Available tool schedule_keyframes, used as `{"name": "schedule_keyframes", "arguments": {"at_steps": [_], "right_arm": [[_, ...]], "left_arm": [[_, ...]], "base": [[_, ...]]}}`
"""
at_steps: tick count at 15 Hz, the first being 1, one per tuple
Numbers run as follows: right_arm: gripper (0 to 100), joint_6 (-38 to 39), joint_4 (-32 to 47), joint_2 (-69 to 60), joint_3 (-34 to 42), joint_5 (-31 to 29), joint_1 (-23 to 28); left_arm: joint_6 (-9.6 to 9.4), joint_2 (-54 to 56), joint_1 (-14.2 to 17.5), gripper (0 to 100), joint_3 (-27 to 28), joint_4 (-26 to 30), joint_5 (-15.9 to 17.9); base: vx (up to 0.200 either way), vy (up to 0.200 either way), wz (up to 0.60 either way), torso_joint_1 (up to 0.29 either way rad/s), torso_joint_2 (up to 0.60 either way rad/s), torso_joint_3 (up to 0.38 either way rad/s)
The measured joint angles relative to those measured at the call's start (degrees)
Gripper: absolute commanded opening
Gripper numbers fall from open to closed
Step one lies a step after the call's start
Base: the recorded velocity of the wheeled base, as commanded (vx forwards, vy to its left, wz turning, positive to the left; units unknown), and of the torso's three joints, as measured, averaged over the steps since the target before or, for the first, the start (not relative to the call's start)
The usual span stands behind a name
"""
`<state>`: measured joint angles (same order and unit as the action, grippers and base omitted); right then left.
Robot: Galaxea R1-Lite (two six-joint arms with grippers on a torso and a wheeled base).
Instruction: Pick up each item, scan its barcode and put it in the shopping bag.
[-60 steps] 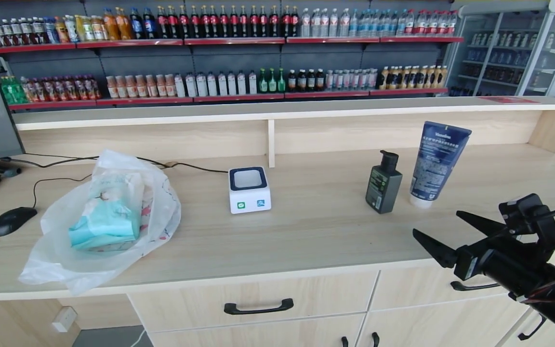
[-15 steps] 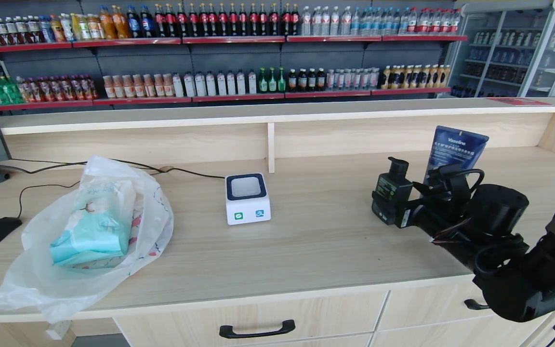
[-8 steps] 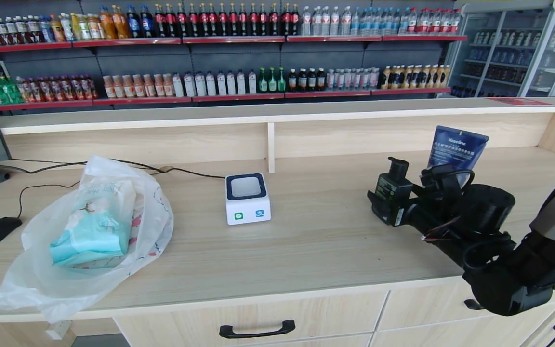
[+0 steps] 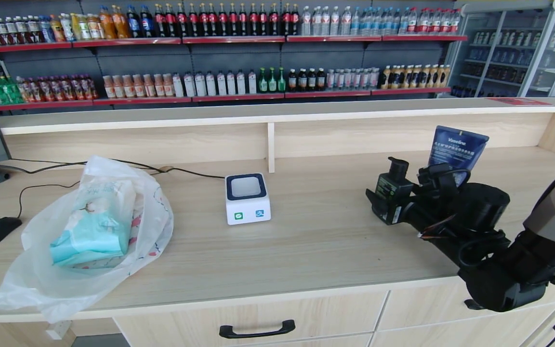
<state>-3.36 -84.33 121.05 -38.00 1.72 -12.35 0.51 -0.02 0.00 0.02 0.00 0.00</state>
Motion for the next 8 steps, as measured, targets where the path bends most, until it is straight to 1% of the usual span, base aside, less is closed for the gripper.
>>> {"name": "schedule_keyframes", "arguments": {"at_steps": [1,2,8], "right_arm": [[100,-0.02,-0.02,0.01,0.00,-0.06,0.01],[0,-0.24,0.00,0.04,-0.01,-0.09,0.01],[0,-0.49,-0.02,0.01,0.95,-0.09,-0.11]], "left_arm": [[0.00,0.00,0.00,0,0.00,0.00,0.00],[-0.02,0.02,0.00,0,0.00,0.00,0.00],[0.00,0.00,0.00,0,0.00,0.00,0.00]], "base": [[0.000,0.000,0.00,0.000,0.00,0.000],[0.000,0.000,0.00,0.000,0.00,0.000],[0.000,0.000,0.00,0.000,0.00,0.000]]}}
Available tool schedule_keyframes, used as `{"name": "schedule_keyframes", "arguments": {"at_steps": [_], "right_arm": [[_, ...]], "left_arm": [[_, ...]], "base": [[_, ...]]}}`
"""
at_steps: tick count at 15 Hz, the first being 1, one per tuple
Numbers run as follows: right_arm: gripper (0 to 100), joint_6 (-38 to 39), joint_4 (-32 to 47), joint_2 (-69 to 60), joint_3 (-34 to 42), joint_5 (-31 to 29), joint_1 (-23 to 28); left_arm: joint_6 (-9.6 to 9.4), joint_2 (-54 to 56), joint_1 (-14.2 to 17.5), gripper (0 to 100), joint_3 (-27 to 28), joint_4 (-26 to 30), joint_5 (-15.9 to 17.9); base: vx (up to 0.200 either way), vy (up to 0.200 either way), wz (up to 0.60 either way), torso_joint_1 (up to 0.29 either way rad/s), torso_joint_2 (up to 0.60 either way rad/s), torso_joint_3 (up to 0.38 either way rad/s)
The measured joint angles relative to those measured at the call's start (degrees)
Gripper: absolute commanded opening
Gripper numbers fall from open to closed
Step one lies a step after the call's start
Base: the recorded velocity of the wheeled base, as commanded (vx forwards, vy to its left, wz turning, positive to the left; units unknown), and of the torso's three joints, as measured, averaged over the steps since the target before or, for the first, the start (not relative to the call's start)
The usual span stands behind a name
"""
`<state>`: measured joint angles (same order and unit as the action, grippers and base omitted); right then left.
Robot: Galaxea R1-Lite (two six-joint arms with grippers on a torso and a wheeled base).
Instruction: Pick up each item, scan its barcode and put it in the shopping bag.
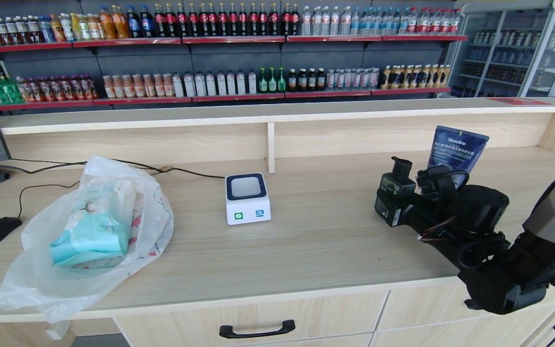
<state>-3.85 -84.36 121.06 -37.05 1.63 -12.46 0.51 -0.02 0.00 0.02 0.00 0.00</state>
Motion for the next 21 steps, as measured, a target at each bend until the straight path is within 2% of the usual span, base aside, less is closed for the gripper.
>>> {"name": "schedule_keyframes", "arguments": {"at_steps": [11,21], "right_arm": [[0,-0.68,0.06,-2.00,1.28,0.04,-0.96],[0,-2.57,-0.77,-14.48,12.57,0.20,-2.06]], "left_arm": [[0.00,0.00,0.00,0,0.00,0.00,0.00],[0.00,0.00,0.00,0,0.00,0.00,0.00]], "base": [[0.000,0.000,0.00,0.000,0.00,0.000],[0.000,0.000,0.00,0.000,0.00,0.000]]}}
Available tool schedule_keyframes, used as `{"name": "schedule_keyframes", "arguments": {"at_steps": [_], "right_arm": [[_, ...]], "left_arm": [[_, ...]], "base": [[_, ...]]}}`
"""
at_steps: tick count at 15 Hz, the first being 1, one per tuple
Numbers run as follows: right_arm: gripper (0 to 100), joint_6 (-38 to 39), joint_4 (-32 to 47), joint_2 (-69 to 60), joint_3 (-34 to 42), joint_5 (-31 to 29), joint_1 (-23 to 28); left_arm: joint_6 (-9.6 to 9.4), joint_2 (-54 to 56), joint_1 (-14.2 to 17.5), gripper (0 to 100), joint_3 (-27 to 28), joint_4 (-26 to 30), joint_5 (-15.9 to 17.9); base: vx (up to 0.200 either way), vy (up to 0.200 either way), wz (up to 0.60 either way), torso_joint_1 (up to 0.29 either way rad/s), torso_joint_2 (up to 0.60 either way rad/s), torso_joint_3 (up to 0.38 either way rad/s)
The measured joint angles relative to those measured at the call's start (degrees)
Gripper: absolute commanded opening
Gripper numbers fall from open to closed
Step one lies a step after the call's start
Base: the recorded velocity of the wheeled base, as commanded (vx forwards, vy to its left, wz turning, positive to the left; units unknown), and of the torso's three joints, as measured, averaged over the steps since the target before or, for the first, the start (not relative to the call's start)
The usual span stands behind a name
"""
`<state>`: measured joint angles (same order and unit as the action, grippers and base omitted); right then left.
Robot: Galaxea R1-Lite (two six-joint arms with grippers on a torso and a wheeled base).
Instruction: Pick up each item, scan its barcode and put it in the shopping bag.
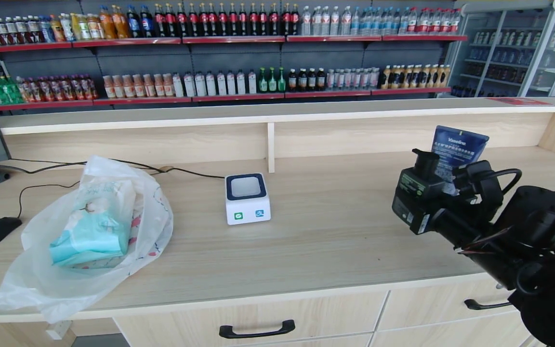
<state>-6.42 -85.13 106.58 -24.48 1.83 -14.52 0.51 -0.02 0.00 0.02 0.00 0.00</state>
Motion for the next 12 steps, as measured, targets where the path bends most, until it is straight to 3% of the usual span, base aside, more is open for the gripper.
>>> {"name": "schedule_keyframes", "arguments": {"at_steps": [7,12], "right_arm": [[0,3.28,-0.76,-8.52,5.85,0.20,-5.68],[0,10.47,-0.77,-11.98,6.75,1.43,-15.08]], "left_arm": [[0.00,0.00,0.00,0,0.00,0.00,0.00],[0.00,0.00,0.00,0,0.00,0.00,0.00]], "base": [[0.000,0.000,0.00,0.000,0.00,0.000],[0.000,0.000,0.00,0.000,0.00,0.000]]}}
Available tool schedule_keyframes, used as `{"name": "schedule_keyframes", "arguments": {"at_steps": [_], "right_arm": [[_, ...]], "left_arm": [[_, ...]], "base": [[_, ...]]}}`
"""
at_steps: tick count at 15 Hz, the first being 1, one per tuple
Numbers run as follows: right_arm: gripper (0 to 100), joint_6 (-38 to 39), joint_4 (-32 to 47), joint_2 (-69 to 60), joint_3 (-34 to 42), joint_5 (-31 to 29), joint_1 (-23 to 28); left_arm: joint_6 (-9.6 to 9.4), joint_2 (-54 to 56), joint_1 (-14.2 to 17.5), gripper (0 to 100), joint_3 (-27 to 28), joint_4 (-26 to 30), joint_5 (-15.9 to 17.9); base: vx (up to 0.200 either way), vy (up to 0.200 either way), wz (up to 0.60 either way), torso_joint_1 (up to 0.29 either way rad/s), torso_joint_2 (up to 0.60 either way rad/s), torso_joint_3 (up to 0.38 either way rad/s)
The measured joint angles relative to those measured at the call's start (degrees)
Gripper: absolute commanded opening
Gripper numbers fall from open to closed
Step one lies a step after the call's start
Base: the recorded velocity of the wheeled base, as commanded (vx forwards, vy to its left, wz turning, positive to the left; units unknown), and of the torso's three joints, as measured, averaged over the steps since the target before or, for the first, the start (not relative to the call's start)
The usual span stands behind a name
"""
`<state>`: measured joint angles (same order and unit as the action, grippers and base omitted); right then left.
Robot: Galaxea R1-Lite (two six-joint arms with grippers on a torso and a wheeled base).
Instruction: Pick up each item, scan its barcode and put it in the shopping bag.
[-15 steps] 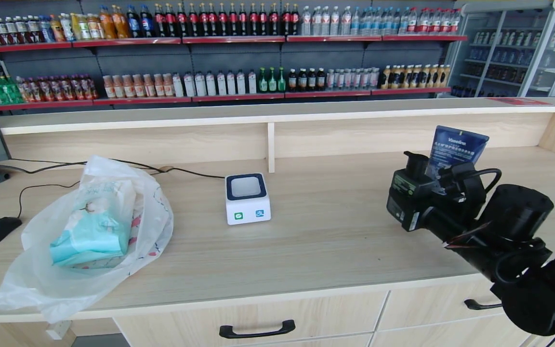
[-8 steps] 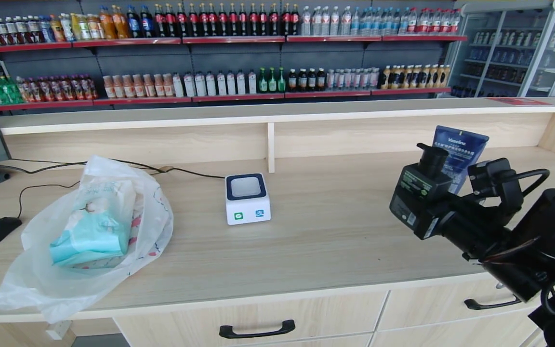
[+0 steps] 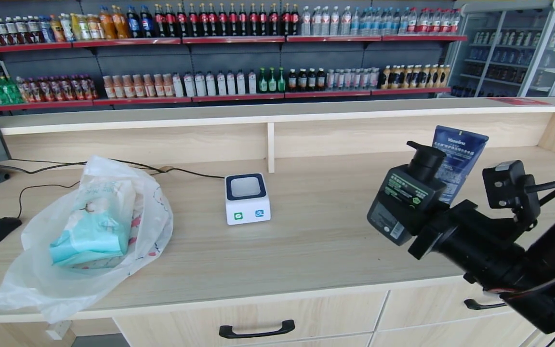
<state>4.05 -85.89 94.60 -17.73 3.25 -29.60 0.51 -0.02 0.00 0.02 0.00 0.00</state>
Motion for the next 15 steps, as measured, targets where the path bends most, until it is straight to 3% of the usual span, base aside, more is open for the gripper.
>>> {"name": "schedule_keyframes", "arguments": {"at_steps": [3,9,11,13,15], "right_arm": [[0,8.44,-2.29,-0.78,-1.62,1.94,-5.95],[0,27.62,-4.10,-0.63,-4.82,7.90,-12.21],[0,32.84,-4.07,-0.80,-7.27,8.02,-17.58],[0,35.15,-4.12,-0.69,-11.48,8.16,-22.47],[0,37.55,-4.13,-0.02,-15.31,8.12,-23.93]], "left_arm": [[0.00,0.00,0.00,0,0.00,0.00,0.00],[-0.02,0.00,0.00,0,0.00,0.00,0.00],[0.00,0.02,0.00,0,0.00,0.00,0.00],[-0.02,0.00,0.00,0,0.00,0.00,0.00],[0.00,0.00,0.00,0,0.00,0.00,0.02]], "base": [[0.000,0.000,0.00,0.000,0.00,0.000],[0.000,0.000,0.00,0.000,0.00,0.000],[0.000,0.000,0.00,0.000,0.00,0.000],[0.000,0.000,0.00,0.000,0.00,0.000],[0.000,0.000,0.00,0.000,0.00,0.000]]}}
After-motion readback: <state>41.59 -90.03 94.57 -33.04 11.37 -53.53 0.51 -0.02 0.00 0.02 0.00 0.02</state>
